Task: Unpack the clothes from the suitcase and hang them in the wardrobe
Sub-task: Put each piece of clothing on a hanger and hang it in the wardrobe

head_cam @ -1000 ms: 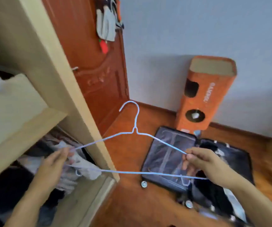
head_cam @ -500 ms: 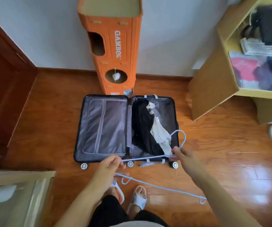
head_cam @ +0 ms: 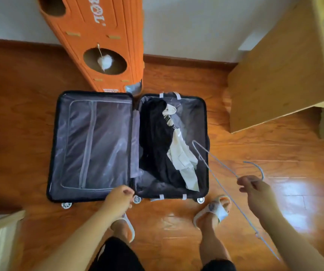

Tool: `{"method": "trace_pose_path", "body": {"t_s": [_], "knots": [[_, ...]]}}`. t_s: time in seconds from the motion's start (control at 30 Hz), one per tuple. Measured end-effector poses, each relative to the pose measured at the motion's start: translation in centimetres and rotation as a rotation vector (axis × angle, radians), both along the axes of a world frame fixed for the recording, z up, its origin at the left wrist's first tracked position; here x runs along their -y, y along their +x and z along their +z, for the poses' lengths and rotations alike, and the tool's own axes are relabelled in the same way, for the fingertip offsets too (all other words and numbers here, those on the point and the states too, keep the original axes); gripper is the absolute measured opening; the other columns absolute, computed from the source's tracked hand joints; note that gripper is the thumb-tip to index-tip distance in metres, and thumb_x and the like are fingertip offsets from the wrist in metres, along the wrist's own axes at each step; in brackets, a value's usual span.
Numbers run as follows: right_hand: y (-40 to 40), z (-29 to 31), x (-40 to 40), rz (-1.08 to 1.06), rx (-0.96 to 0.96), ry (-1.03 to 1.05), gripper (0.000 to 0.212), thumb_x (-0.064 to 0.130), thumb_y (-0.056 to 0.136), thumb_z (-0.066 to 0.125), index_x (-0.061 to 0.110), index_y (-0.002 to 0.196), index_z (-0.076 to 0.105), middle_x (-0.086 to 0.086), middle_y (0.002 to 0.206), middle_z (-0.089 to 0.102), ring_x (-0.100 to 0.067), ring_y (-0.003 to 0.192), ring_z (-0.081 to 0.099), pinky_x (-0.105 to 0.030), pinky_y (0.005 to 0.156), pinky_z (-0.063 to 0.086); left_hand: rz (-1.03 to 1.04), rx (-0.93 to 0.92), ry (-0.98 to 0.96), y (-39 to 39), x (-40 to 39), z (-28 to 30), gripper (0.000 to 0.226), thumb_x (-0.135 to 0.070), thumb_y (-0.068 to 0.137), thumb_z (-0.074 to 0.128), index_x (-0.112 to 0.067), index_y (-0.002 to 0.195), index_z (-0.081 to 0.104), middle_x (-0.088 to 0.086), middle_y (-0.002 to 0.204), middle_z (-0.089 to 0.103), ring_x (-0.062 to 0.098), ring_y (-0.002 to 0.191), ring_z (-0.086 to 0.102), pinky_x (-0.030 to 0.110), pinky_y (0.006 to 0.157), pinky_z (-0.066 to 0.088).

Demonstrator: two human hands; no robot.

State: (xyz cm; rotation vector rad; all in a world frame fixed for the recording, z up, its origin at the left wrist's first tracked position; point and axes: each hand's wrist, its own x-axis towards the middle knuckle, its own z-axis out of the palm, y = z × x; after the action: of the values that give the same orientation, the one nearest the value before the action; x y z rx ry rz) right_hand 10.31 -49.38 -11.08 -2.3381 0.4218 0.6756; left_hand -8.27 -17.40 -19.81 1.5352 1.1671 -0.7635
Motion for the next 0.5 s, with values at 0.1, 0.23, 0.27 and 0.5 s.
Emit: {"method": "trace_pose_path", "body": {"t_s": [0.1, 0.23, 0.27, 0.5], "knots": [[4.7, -8.4, 0.1, 0.057, -0.033, 0.012, 0.02, 0.011, 0.102, 0.05, 0.006, 0.094, 0.067, -0.016, 0.099, 0.07, -0.025, 0.08, 0.066, -0.025, 0.062, 0.043, -0.018, -0.024, -0.04, 3.6, 2.8, -8.9, 0.022, -0.003, 0.096, 0.046, -0.006, 0.077, 0.057, 0.018, 0.077, 0.063, 0.03, 0.061, 0.059, 0.037, 0.059, 0.047], [10.3, -20.1, 0.9, 0.042, -0.057, 0.097, 0.022, 0.013, 0.102, 0.047, 0.006, 0.096, 0.067, -0.016, 0.103, 0.07, -0.021, 0.073, 0.066, -0.023, 0.066, 0.052, -0.142, -0.099, 0.042, 7.7, 7.8, -22.5, 0.021, -0.017, 0.094, 0.049, -0.008, 0.077, 0.057, 0.026, 0.081, 0.061, 0.038, 0.075, 0.06, 0.049, 0.069, 0.046], [11.1, -22.5, 1.2, 0.051, -0.059, 0.105, 0.022, 0.017, 0.102, 0.048, 0.011, 0.094, 0.068, -0.011, 0.098, 0.072, -0.02, 0.073, 0.068, -0.029, 0.075, 0.054, -0.16, -0.093, 0.101, 8.8, 8.7, -25.4, 0.019, -0.021, 0.097, 0.053, -0.007, 0.091, 0.063, 0.024, 0.093, 0.066, 0.039, 0.09, 0.063, 0.046, 0.079, 0.048], [12.8, -30.8, 3.5, 0.133, -0.119, 0.093, 0.029, 0.024, 0.102, 0.047, 0.026, 0.082, 0.069, 0.009, 0.078, 0.072, -0.014, 0.08, 0.073, -0.051, 0.085, 0.055, -0.174, -0.164, 0.372, 17.0, 11.2, -36.7, 0.08, -0.041, 0.097, 0.062, -0.018, 0.159, 0.017, 0.014, 0.147, 0.046, 0.038, 0.132, 0.05, 0.052, 0.104, 0.045]]}}
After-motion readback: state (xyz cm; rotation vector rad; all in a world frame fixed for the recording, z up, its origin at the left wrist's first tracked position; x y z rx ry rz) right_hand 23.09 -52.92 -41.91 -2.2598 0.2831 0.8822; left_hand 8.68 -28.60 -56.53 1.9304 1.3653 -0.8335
